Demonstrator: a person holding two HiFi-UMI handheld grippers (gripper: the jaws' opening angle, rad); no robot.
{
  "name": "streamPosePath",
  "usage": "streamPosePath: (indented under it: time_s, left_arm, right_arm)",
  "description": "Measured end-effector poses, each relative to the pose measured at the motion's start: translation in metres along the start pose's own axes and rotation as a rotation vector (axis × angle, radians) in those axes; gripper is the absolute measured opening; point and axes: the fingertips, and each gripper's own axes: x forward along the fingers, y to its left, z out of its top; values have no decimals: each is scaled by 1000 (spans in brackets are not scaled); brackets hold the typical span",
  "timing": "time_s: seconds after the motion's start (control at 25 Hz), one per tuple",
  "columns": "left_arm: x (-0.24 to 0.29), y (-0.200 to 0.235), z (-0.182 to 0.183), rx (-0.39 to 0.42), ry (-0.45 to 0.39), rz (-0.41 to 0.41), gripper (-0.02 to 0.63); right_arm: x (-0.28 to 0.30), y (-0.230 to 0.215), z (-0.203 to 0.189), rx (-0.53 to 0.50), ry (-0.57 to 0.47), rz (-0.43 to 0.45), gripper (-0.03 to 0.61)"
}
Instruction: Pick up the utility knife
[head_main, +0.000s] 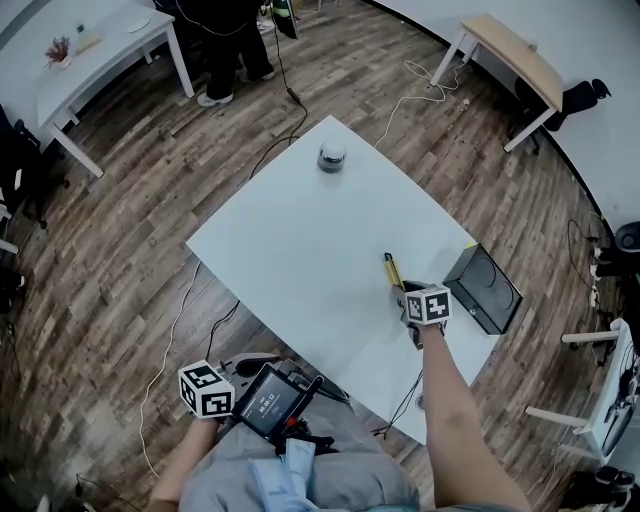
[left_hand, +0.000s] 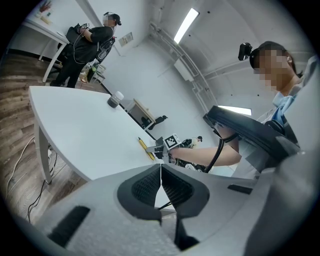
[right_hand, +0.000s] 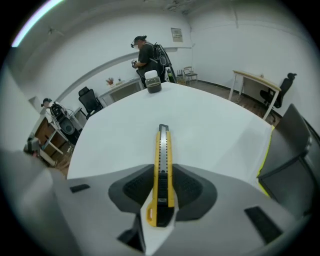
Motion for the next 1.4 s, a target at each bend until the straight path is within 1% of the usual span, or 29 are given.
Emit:
streamPosePath:
  time_s: [0.12,0.24,0.48,0.68,0.96,1.28,1.4]
  left_arm:
    - [-1,-2,0,3,-1,-6,18]
    - [0,-5,2,6,-1,-16,18]
    - [-2,-7,-1,44,10,-41,18]
    - [-2,-13,1,55,14,-56,18]
    - [-8,-21,5,83,7,-75,18]
    - [-10,-30,5,111,-2,-102,18]
    - [-11,-34,2,118,-2,-115,18]
  right_arm:
    - [-3,14,-2,50,-33,41,117]
    - [-7,27,-1,69,-63,63,117]
    - [-18,49,-2,66,-98,84,117]
    - [-26,62,0,54,-127,109,117]
    - [-40,72,-3,48,-131,98,117]
    - [-64,95,-5,25,-162,113,117]
    - [-74,111,-5,18,-180,136,117]
